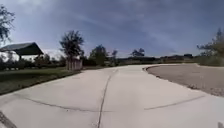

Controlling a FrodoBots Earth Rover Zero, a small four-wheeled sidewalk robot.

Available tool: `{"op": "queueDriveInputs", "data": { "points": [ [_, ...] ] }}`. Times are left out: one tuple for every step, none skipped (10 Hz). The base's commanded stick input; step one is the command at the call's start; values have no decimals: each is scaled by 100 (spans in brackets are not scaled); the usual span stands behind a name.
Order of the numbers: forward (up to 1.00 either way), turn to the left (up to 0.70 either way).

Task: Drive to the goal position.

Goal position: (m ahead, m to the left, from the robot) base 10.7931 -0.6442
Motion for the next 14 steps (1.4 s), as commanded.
{"op": "queueDriveInputs", "data": {
  "points": [
    [85,0],
    [85,0],
    [85,0],
    [85,0],
    [85,0],
    [85,0],
    [85,0],
    [85,0],
    [85,0],
    [85,0],
    [85,0],
    [85,0],
    [85,0],
    [85,0]
  ]
}}
